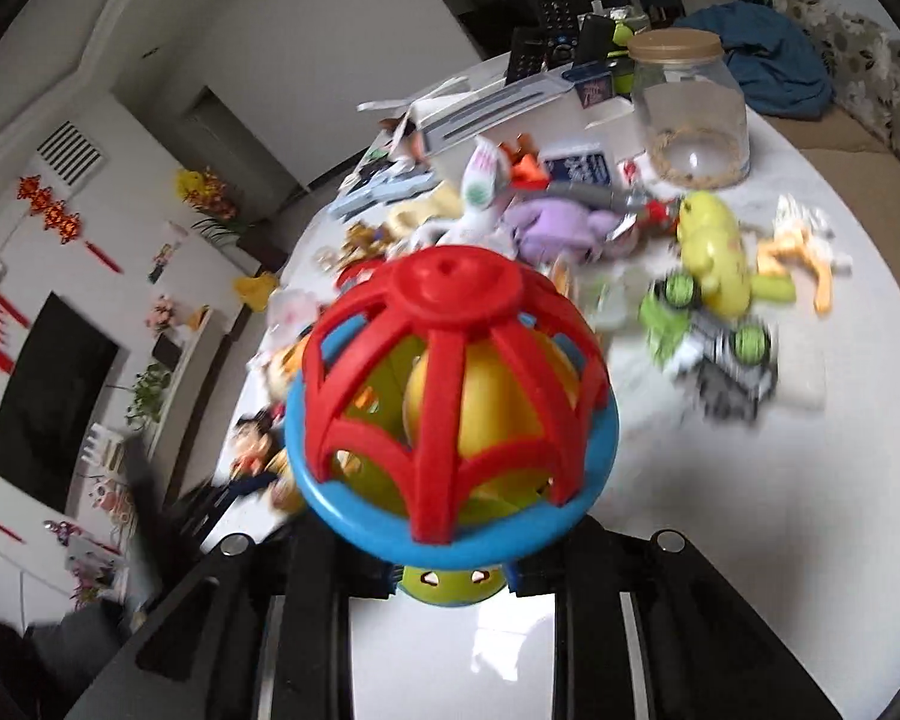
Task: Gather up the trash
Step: 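Grasp the red-blue rattle with the right tool while the left tool grasps the yellow-green ring, then drop the rattle from the right tool while the left tool drops the ring into the box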
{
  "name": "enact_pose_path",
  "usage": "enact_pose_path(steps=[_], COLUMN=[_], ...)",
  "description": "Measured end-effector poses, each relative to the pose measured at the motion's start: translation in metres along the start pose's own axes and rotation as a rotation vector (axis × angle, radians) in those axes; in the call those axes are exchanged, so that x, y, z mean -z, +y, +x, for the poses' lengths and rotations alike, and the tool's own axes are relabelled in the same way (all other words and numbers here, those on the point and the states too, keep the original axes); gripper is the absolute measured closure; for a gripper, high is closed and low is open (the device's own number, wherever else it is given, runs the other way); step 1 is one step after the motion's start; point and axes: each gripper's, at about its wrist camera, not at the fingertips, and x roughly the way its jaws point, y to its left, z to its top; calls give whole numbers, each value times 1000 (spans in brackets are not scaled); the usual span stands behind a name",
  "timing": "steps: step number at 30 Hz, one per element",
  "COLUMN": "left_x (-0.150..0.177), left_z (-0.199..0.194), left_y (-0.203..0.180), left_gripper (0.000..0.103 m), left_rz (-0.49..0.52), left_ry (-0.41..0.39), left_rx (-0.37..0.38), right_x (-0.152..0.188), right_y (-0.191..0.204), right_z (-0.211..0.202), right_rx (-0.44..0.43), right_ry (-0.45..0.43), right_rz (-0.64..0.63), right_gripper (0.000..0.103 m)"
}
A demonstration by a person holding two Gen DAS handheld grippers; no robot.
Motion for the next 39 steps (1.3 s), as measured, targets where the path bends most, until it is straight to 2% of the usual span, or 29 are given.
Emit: enact_pose_path(steps=[1, 2, 3, 5, 8, 9, 10, 16, 18, 25, 30, 35, 37, 38, 39], left_x=[-1, -1, -1, -3, -1, 0, 1, 15, 25, 66, 113, 155, 169, 178, 188], left_z=[10, 25, 23, 17, 1, -9, -23, -101, -117, -180, -191, -171, -158, -146, -132], left_y=[-1, 0, 2, 2, 0, 0, 0, -15, -30, -97, -148, -178, -185, -188, -189], left_gripper=[36, 49, 58, 70, 73, 80, 81, 81, 81, 81, 81, 81, 71, 46, 33], left_rz=[7, 13, 7, 13, -18, -31, -50, -85, -77, -38, 12, 36, 68, 87, 111], left_ry=[11, 39, 5, 11, 9, 2, -3, -70, -80, -111, -33, 82, 114, 146, 169], left_rx=[-10, -12, 4, 20, 34, 44, 60, 82, 73, 122, 156, 176, 150, 140, 131], right_x=[8, 16, 22, 33, 43, 44, 45, 49, 53, 79, 119, 170, 192, 204, 216], right_y=[1, 3, 2, 1, -1, -2, -3, 1, 3, 8, 6, -7, -12, -15, -20], right_z=[-3, -8, -10, -16, -21, -22, -23, -36, -44, -92, -119, -109, -91, -80, -65], right_rx=[3, 6, 7, 6, 6, 2, -4, -61, -77, -118, -136, -131, -125, -117, -104], right_ry=[6, 13, 19, 25, 27, 29, 29, 32, 41, 82, 187, 348, 422, 458, 503], right_rz=[-2, -2, 3, 11, 10, 9, 7, -39, -65, -183, -276, -334, -359, -372, -387], right_gripper=[80, 80, 80, 80, 80, 80, 80, 80, 80, 80, 80, 80, 77, 71, 65])
